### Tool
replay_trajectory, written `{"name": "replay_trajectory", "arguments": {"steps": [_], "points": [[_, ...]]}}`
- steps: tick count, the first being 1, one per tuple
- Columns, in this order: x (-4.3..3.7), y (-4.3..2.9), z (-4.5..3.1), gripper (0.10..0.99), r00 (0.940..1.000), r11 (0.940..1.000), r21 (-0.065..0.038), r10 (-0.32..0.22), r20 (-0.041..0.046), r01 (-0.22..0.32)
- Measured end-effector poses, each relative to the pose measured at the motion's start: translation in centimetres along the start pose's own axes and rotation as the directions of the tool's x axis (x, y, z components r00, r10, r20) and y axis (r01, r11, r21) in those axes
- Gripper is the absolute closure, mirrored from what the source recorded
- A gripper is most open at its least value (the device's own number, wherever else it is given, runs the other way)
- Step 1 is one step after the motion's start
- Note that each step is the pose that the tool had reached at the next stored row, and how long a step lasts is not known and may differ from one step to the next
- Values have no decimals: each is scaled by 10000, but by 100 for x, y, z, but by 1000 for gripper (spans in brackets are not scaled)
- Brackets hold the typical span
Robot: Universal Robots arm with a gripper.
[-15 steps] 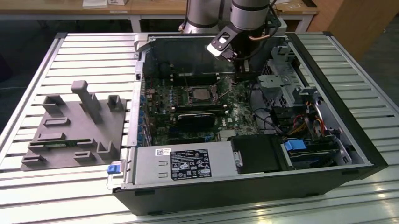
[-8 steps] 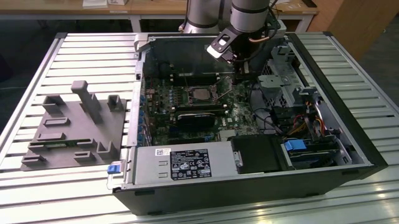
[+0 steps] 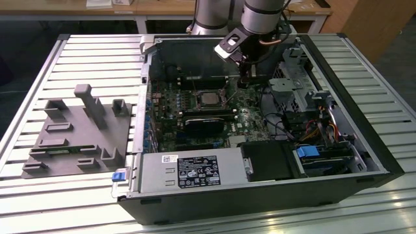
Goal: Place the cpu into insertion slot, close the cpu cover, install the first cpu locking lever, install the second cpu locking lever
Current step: 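Close the cpu cover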
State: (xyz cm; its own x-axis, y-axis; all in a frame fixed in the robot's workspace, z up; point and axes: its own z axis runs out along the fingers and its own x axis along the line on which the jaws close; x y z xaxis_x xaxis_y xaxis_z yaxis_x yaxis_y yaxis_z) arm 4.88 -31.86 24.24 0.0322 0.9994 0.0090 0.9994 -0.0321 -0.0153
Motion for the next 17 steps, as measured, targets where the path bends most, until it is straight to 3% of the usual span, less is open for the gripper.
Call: {"name": "replay_trajectory", "arguments": {"steps": [7,17], "points": [[0,-30,2,984,10000,10000,51,0,-2,0],[-13,-401,6,984,10000,10000,-75,0,-3,0]]}}
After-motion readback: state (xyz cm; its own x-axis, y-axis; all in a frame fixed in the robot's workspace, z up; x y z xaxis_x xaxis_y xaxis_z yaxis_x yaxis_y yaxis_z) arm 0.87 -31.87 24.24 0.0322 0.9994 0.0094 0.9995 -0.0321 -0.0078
